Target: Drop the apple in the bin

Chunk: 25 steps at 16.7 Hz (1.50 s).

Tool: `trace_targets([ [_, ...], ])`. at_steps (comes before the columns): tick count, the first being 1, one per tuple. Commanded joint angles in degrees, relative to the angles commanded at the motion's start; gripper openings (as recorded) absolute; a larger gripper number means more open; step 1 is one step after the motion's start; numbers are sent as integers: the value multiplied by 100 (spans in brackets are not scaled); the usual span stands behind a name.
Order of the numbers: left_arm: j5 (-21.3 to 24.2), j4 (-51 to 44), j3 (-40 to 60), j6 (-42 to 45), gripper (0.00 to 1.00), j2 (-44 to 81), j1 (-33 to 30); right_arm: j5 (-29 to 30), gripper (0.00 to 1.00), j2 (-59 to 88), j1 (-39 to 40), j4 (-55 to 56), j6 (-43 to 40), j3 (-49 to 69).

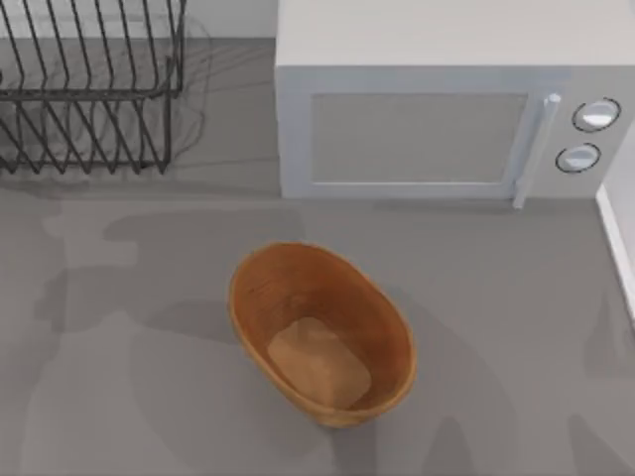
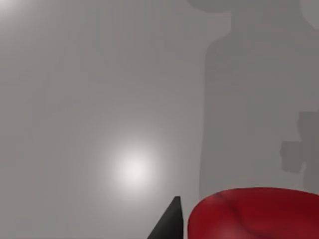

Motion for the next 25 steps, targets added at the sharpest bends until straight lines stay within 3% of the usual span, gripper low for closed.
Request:
trace_targets([
  [5,-3,-16,17,21,0,1,2,0,100,0,0,0,0,0],
  [8,-9,-14,17,356,0,-3,-378,0,100,0,0,0,0,0],
  [11,-17,7,-28,1088,0,-40,-1299,0,100,0,0,0,0,0],
  [19,-20,200,-425,3604,0,-363,-4909,0,100,0,0,0,0,0],
  [22,-44,310,-551,4220,0,-523,-5609,0,100,0,0,0,0,0],
  [25,-55,345,-584,4378,0,-574,-5772,0,100,0,0,0,0,0],
])
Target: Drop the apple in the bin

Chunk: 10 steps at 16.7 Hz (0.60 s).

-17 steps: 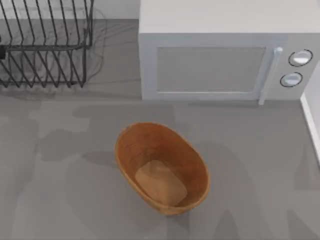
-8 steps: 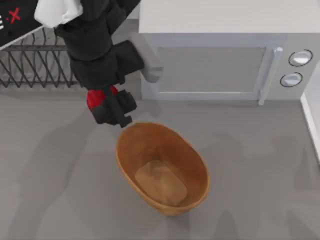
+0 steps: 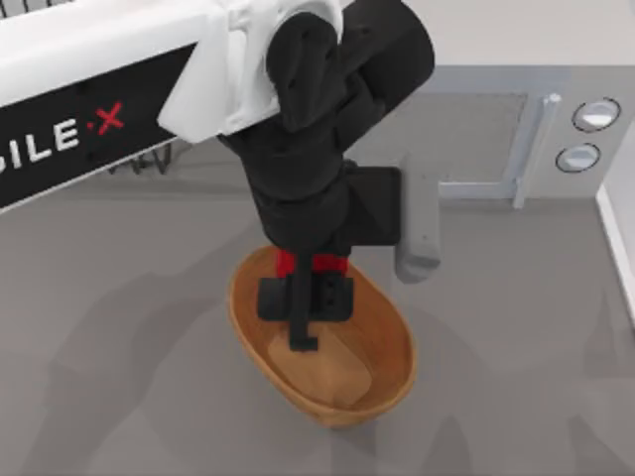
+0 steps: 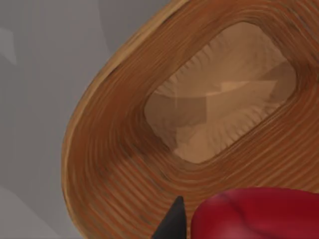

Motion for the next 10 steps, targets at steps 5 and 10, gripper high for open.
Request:
trace_targets([
  [5,5,89,-75,-2,0,53,24,0,100,0,0,0,0,0],
  [10,10,1094,-823,39,0,236,28,0,100,0,0,0,0,0],
])
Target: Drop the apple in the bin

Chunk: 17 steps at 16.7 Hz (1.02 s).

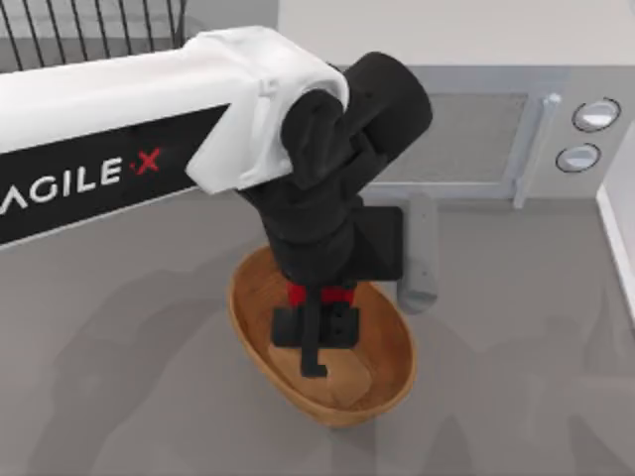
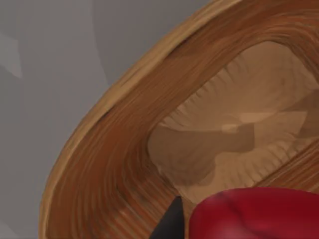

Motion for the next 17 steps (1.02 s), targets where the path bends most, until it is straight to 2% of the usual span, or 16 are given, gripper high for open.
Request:
trace_targets([
  [3,-1,390,-338,7,0,84,14,0,100,0,0,0,0,0],
  [7,-2,402,-350,8,0,87,15,0,100,0,0,0,0,0],
  [17,-2,402,-350,8,75,87,15,0,100,0,0,0,0,0],
])
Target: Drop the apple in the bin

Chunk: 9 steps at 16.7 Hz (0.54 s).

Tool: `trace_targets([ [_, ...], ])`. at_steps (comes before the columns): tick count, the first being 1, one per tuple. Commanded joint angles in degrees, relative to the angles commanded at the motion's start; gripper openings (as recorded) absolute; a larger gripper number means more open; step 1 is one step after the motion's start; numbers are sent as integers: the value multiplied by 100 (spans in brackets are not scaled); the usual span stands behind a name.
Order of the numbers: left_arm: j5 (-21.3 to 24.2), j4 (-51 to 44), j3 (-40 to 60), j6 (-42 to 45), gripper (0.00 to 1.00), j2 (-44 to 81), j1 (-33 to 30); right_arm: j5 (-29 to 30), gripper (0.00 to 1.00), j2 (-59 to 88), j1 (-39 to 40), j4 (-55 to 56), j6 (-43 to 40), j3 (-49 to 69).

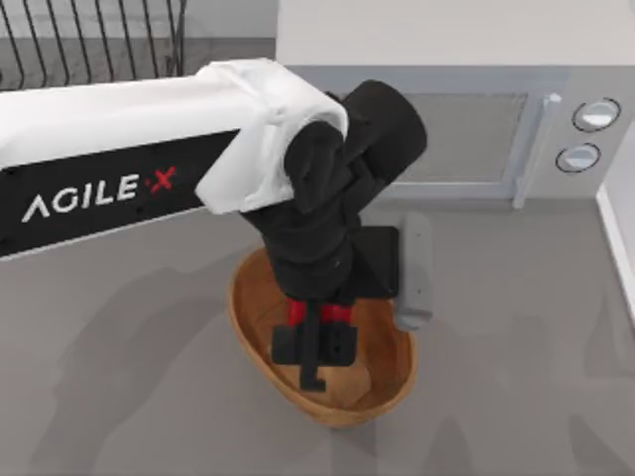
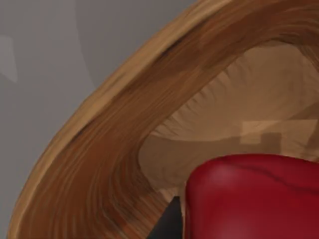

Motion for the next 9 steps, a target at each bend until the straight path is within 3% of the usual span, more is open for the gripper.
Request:
trace_targets([
  [3,0,0,0,0,98,0,0,0,100,0,0,0,0,0],
  [9,0,0,0,0,100,0,0,0,100,0,0,0,0,0],
])
